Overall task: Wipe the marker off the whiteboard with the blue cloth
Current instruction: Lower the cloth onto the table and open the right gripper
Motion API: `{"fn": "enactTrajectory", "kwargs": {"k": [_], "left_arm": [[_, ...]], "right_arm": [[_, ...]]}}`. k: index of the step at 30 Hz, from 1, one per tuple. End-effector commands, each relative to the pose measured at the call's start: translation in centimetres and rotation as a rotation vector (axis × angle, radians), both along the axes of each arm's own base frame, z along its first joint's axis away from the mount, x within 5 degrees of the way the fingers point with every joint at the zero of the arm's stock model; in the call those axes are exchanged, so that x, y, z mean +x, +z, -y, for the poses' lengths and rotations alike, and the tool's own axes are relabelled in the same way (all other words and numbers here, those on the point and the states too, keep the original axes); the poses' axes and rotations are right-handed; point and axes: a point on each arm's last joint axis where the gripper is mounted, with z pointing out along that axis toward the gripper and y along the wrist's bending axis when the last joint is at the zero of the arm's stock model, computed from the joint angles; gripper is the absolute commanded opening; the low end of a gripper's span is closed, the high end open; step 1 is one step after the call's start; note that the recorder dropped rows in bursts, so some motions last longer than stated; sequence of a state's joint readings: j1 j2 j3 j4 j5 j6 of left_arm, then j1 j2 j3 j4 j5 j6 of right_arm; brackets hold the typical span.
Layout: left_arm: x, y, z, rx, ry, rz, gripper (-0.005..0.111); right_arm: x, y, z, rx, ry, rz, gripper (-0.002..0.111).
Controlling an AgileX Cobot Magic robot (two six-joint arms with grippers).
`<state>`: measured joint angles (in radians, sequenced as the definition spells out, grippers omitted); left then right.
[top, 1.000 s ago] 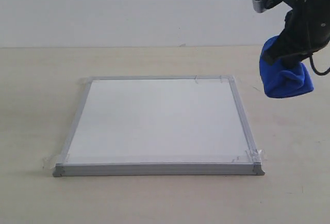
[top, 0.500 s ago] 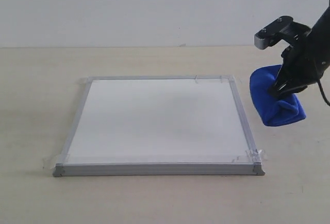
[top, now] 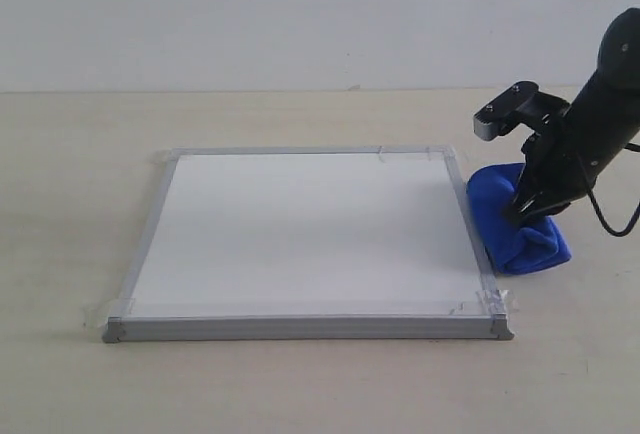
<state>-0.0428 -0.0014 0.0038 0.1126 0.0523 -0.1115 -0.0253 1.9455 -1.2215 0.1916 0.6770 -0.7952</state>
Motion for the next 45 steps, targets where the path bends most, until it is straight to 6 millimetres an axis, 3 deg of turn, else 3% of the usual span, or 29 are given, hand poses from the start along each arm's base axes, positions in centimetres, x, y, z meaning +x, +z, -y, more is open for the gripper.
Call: {"fn": "enactTrajectory", "kwargs": {"k": [1, 5, 7, 9, 13, 15, 24, 26, 30, 32, 33, 37, 41, 45], "left_arm": [[0.0, 0.1, 0.0, 0.000, -0.003, 0.003, 0.004], [0.0, 0.1, 0.0, 0.000, -0.003, 0.003, 0.004], [0.0, 0.1, 0.0, 0.000, -0.003, 0.003, 0.004], [0.0, 0.1, 0.0, 0.000, -0.003, 0.003, 0.004], [0.0, 0.1, 0.0, 0.000, -0.003, 0.003, 0.004], [0.0, 0.1, 0.0, 0.000, -0.003, 0.003, 0.004], [0.0, 0.1, 0.0, 0.000, -0.003, 0.003, 0.004], [0.0, 0.1, 0.0, 0.000, -0.003, 0.003, 0.004], [0.0, 0.1, 0.0, 0.000, -0.003, 0.003, 0.004], [0.0, 0.1, 0.0, 0.000, -0.003, 0.003, 0.004], [0.0, 0.1, 0.0, 0.000, -0.003, 0.003, 0.004], [0.0, 0.1, 0.0, 0.000, -0.003, 0.003, 0.004], [0.0, 0.1, 0.0, 0.000, -0.003, 0.003, 0.004], [0.0, 0.1, 0.0, 0.000, -0.003, 0.003, 0.004]], "right_arm": [[0.2, -0.8, 0.2, -0.004, 0.001, -0.003, 0.000], [0.2, -0.9, 0.2, -0.005, 0.000, -0.002, 0.001], [0.2, -0.9, 0.2, -0.003, -0.007, -0.002, 0.008], [0.2, -0.9, 0.2, -0.001, -0.013, -0.003, 0.023], [0.4, -0.8, 0.3, 0.006, -0.057, 0.010, 0.069], [0.7, -0.8, 0.5, 0.006, -0.124, 0.040, 0.077], [1.3, 1.2, 1.2, -0.020, -0.297, 0.042, 0.073], [1.5, 2.5, 1.0, 0.004, -0.318, 0.071, 0.062], [1.4, 5.1, -0.1, 0.148, -0.369, 0.124, 0.025], [1.4, 5.5, -0.8, 0.210, -0.365, 0.120, 0.006], [1.3, 5.3, -1.2, 0.236, -0.370, 0.106, 0.000], [1.1, 3.0, -2.1, 0.231, -0.371, 0.069, 0.000], [1.0, 0.5, -1.8, 0.200, -0.395, 0.050, 0.000], [0.9, -0.5, -1.2, 0.130, -0.419, 0.057, 0.000]]}}
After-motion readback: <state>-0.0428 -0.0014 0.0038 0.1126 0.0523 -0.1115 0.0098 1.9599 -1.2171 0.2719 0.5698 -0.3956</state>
